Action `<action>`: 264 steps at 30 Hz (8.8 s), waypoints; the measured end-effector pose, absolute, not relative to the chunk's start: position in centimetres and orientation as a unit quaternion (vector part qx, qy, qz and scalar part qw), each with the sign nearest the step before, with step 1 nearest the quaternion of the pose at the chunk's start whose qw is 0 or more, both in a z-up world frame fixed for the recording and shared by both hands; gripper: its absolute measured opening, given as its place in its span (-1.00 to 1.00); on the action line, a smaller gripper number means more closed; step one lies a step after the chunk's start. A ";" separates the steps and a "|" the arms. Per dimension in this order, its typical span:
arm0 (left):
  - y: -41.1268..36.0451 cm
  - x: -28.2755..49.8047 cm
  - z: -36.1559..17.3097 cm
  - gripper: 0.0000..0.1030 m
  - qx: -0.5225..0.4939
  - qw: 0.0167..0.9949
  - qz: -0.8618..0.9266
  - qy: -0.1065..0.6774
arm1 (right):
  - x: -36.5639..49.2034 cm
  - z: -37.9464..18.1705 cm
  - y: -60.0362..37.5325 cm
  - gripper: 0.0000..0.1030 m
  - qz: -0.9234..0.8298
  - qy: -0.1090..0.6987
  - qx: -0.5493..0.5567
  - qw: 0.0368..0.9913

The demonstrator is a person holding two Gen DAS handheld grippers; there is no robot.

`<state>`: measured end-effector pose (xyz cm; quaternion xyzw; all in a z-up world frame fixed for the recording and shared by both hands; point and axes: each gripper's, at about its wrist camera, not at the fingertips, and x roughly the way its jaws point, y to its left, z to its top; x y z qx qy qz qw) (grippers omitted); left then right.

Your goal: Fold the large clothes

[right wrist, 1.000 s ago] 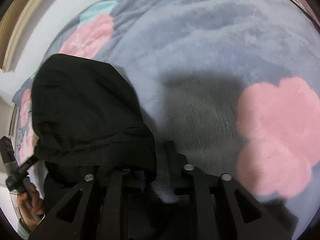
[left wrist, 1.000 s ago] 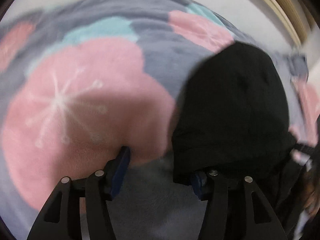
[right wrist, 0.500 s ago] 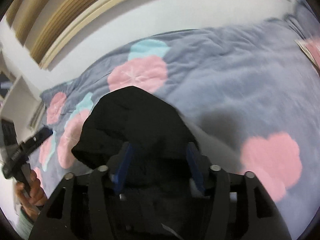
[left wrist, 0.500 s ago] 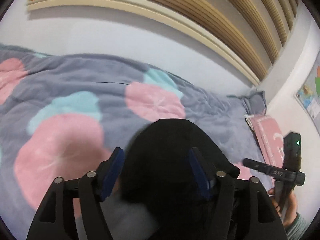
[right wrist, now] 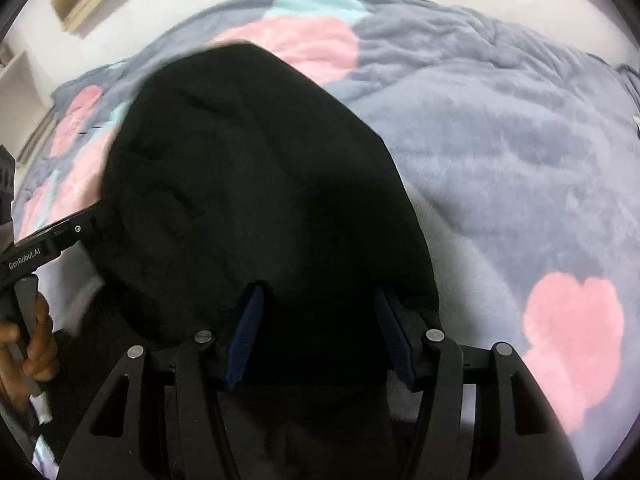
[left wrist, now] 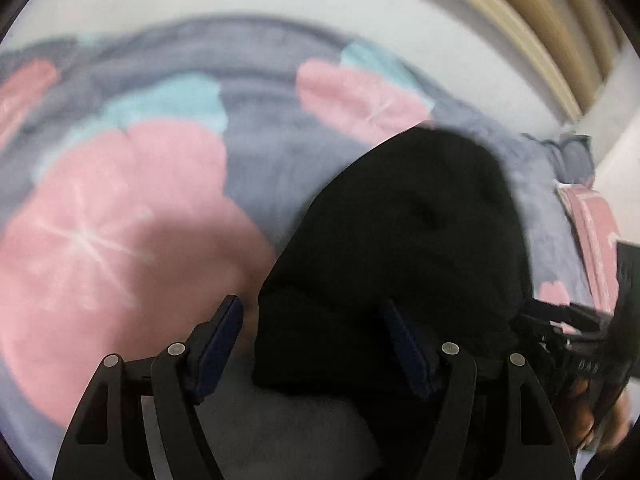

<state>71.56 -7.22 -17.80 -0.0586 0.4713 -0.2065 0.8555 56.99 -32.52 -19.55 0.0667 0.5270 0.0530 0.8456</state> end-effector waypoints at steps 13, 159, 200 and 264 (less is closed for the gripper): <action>-13.0 76.1 -17.3 0.46 -0.052 0.799 -0.298 0.519 | 65.5 -14.9 -29.8 0.20 0.077 0.485 0.082 0.867; 1.2 31.2 -8.6 0.05 -0.117 0.711 -0.311 0.620 | 21.1 -14.0 -26.7 0.41 0.070 0.598 0.141 0.786; 12.7 15.4 -14.9 0.25 -0.236 0.610 -0.362 0.664 | -3.6 -14.3 -39.5 0.42 -0.127 0.585 0.290 0.747; 11.7 38.5 -2.1 -0.66 -0.352 0.723 -0.286 0.521 | 24.2 2.3 -44.2 -0.60 0.011 0.440 0.245 0.864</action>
